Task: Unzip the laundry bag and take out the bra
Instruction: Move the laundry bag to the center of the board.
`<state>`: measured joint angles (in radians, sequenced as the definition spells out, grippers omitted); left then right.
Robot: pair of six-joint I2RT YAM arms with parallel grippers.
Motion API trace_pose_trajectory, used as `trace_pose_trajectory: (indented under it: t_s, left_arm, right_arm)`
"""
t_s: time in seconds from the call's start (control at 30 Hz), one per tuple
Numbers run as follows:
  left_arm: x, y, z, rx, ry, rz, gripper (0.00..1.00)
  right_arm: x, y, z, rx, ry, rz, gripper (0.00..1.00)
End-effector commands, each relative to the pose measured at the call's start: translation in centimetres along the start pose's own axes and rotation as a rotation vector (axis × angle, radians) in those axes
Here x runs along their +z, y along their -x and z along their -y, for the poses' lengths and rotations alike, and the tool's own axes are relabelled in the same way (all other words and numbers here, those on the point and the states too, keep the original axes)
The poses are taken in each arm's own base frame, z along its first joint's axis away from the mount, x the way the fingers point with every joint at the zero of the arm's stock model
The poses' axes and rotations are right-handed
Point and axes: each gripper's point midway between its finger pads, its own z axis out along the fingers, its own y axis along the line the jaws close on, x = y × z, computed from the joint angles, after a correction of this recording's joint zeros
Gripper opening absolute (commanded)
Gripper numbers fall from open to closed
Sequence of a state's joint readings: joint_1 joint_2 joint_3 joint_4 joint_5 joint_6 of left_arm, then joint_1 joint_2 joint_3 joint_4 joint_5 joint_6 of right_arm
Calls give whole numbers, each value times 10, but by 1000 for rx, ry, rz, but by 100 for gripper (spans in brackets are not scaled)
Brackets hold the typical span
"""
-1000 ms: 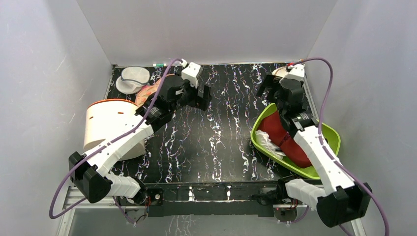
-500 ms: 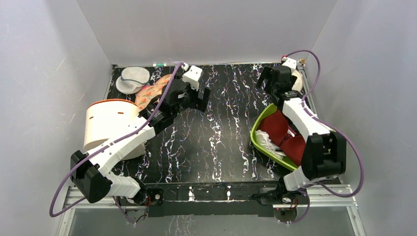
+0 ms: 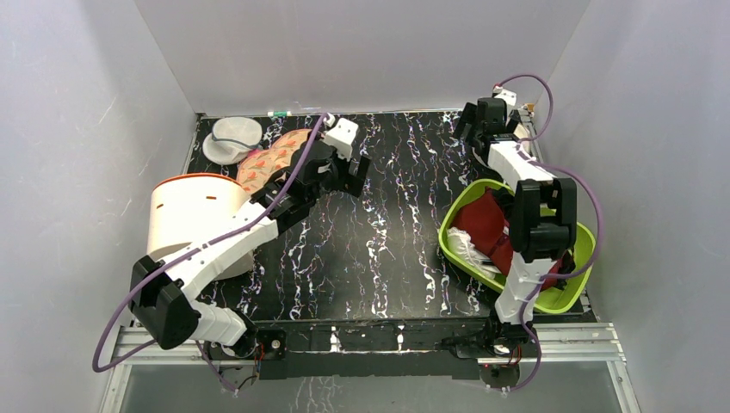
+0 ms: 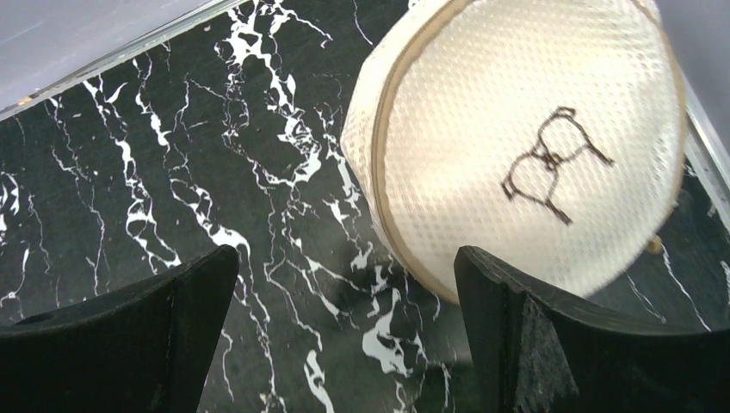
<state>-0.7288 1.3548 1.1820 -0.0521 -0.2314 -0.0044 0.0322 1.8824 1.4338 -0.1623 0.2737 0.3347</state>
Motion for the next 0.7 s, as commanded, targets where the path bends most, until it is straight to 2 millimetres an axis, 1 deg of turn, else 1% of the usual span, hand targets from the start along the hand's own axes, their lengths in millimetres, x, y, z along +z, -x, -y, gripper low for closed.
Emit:
trace_pose_trajectory:
  t_s: [0.0, 0.07, 0.17, 0.2, 0.27, 0.37, 0.47, 0.57, 0.6, 0.67]
  left_arm:
    - [3, -2, -7, 31, 43, 3, 98]
    - [3, -2, -6, 29, 38, 3, 98]
    - [3, -2, -3, 25, 25, 3, 98]
    - [8, -8, -1, 29, 21, -14, 98]
    - [10, -9, 0, 28, 17, -23, 98]
    - [10, -9, 2, 22, 10, -24, 98]
    - [9, -9, 3, 17, 4, -21, 98]
    - [11, -10, 3, 18, 2, -26, 98]
    - [11, -10, 4, 19, 2, -27, 98]
    - [11, -9, 3, 22, 4, -26, 98]
  right_arm:
    - [16, 32, -12, 8, 39, 58, 98]
    - [26, 31, -15, 16, 49, 43, 98]
    - [31, 40, -16, 7, 33, 47, 98]
    - [31, 43, -15, -1, 31, 65, 98]
    - [32, 43, -6, 0, -15, 87, 98]
    - [37, 29, 21, 4, -152, 85, 98]
    - [46, 14, 39, -9, -233, 73, 98]
    - [55, -1, 47, -43, -280, 30, 98]
    - [58, -5, 47, -52, -280, 18, 98]
    - [65, -16, 42, -74, -242, -16, 98]
